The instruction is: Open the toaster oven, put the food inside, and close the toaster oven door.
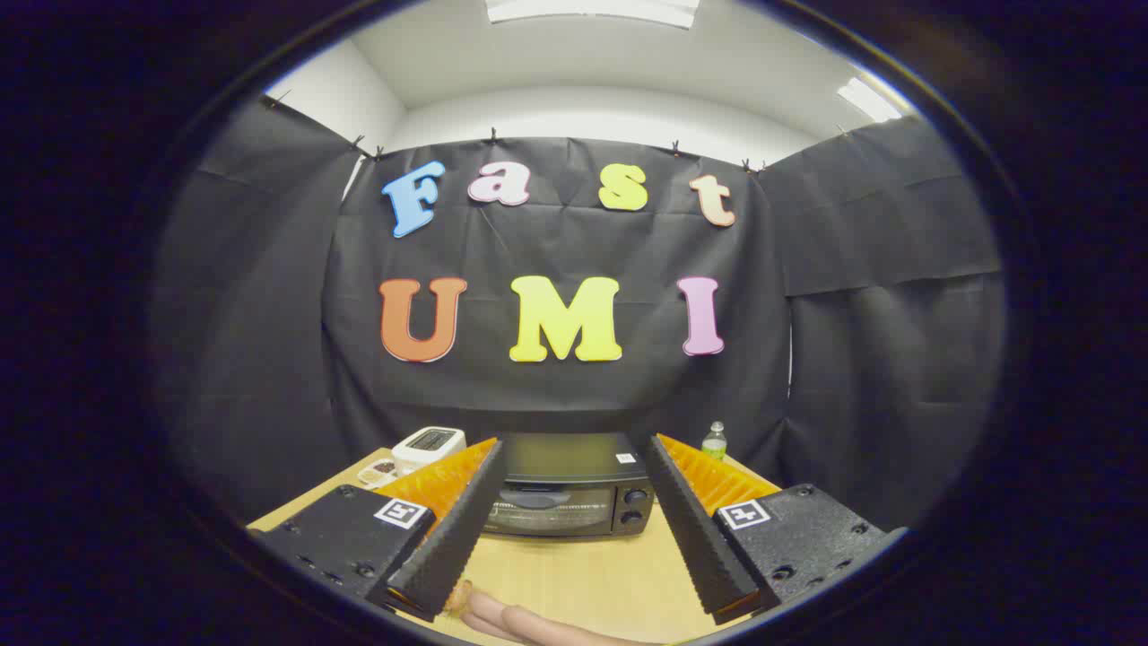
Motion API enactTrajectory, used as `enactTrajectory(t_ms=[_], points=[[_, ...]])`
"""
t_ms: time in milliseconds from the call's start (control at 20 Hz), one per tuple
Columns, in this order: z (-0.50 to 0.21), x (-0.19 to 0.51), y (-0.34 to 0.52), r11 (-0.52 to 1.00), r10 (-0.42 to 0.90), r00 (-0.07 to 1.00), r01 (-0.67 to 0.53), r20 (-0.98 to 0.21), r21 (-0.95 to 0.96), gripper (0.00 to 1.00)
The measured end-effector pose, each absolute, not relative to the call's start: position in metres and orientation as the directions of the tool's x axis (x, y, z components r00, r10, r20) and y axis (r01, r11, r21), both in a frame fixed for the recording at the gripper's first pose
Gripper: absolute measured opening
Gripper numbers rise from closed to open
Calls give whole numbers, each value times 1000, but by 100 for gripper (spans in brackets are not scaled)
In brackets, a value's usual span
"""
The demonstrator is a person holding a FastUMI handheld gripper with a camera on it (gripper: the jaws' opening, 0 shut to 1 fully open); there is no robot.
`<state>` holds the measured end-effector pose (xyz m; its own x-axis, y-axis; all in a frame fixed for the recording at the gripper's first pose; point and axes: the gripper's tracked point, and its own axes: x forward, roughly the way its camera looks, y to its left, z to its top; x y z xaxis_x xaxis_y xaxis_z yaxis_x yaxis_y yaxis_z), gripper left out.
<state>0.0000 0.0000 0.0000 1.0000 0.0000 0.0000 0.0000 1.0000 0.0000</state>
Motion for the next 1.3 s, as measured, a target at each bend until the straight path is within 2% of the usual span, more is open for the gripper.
enactTrajectory(t_ms=[300, 900, 1300], points=[[-16, 5, 2, 999, 38, 998, -36, -45, 32, 100], [-11, 17, 5, 1000, 19, 1000, -19, -21, 23, 100], [-20, 69, 24, 999, 39, 999, -38, 19, -36, 100]])
